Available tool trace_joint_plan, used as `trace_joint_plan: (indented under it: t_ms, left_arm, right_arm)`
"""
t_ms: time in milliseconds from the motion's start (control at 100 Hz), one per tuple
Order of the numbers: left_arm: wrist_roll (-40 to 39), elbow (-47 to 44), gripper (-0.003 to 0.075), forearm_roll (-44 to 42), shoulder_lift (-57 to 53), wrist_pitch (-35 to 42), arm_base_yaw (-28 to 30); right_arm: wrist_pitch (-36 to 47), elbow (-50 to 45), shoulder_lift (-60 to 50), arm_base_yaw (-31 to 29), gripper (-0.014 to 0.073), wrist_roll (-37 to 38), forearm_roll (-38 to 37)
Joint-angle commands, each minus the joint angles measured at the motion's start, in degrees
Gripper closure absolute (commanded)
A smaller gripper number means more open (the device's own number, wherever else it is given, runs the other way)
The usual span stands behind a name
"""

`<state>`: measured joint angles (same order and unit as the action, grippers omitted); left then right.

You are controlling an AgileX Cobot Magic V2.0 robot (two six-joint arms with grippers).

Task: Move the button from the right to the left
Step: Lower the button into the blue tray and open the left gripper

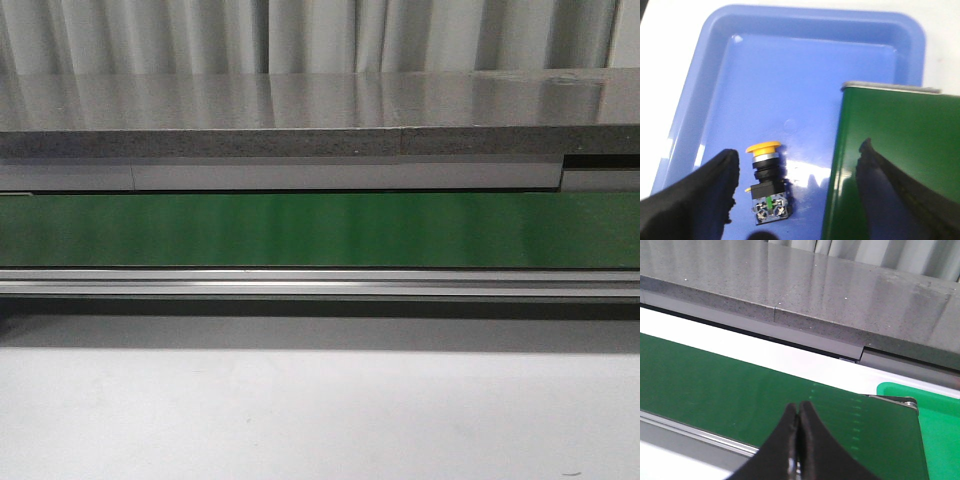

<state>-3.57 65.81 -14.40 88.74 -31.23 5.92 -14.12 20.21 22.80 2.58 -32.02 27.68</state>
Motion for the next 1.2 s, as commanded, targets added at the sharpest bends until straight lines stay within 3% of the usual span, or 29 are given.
trace_joint_plan:
  t_ms: [0, 590, 840, 980, 1190]
  left_arm:
    - [-0.23, 0.17, 0.0254, 0.62, -6.8, 1.48, -2.03]
    - [-0.23, -23.17, 0.0255, 9.85, -38.94, 3.8, -12.87]
    - [-0.23, -32.26, 0.0272, 10.34, -51.41, 3.43, -13.53]
    - [-0.23, -34.84, 0.04, 10.34, -56.42, 3.33, -13.53]
    - [-0.23, -35.54, 0.0707, 10.34, -58.8, 3.33, -13.53]
  right_arm:
    - [3.78, 1.53, 0.15, 0.02, 0.0661, -0.39, 0.72]
    - [3.78, 1.53, 0.15, 0.02, 0.0661, -0.39, 0.72]
    - [3.78, 1.53, 0.15, 0.02, 0.0661, -0.39, 0.72]
    - [3.78, 1.53, 0.15, 0.02, 0.0661, -0.39, 0.72]
    - [3.78, 1.53, 0.15, 0.02, 0.0661, -0.39, 0.72]
